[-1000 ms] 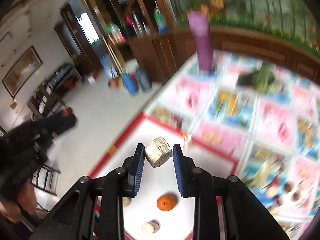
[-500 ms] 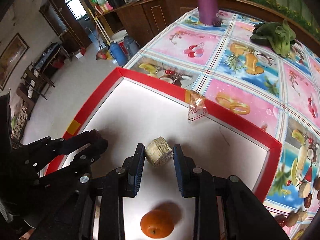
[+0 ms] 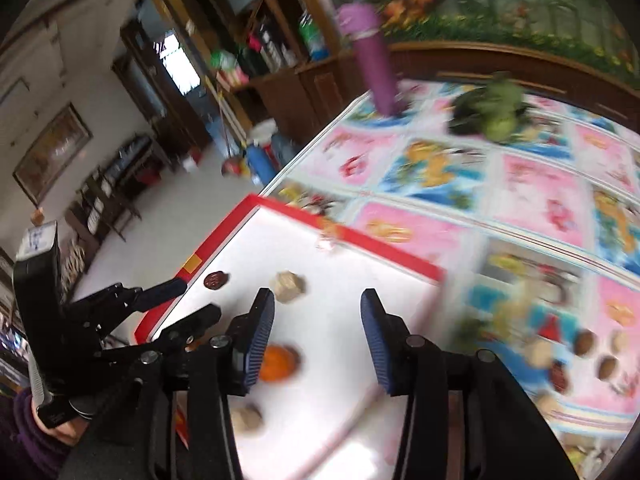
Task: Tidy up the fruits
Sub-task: 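Carry the date and cube over the white tray and release both, then grasp a red date with the left tool while the right grasps a beige cube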
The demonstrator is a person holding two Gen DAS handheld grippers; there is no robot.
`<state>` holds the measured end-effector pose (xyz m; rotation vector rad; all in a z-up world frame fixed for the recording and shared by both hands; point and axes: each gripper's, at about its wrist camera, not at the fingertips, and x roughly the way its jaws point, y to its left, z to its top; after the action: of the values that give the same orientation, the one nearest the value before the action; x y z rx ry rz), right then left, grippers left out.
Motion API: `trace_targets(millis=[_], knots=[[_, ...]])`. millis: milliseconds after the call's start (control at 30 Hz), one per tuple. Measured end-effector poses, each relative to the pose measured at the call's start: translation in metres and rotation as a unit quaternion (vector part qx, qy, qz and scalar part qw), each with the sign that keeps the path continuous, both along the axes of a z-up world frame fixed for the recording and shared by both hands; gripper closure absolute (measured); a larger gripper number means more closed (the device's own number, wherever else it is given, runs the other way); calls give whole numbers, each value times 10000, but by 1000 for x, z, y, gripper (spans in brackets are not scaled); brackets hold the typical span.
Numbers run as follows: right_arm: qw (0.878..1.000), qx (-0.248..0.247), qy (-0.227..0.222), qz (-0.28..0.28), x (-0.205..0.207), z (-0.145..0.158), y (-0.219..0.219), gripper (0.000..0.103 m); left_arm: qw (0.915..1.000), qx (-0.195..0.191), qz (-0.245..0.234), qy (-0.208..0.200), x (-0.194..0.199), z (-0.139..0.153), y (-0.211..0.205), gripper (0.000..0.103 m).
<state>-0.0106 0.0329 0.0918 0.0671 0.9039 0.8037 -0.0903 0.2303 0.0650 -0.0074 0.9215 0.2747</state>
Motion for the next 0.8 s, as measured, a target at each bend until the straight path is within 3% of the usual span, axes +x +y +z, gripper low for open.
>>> trace_targets(millis=[100,267,367,600,733,800], knots=[[9997,19,-96,-232,3,-2,-53,55,9977,-125,-615,-265,-12,11,-42,51],[9988,-87,231,-415,6,-32,-117,55,9870,-302,-1537,-359,-11,11,-107,52],[9985,-101,398,-374,1,-49,-124,55,9833,-314,-1767,-286,-3,5,-134,52],[9977,-412,206,-497,-1,-64,-115,57,9794,-469,-1961,-45,1,-8,-167,52],[9957,-589,239,-677,10,-73,-116,63,9777,-537,-2031,56,7,-12,-171,52],[9955,-606,297,-664,13,-79,-115,72,9755,-534,-2130,99,11,-13,-174,52]])
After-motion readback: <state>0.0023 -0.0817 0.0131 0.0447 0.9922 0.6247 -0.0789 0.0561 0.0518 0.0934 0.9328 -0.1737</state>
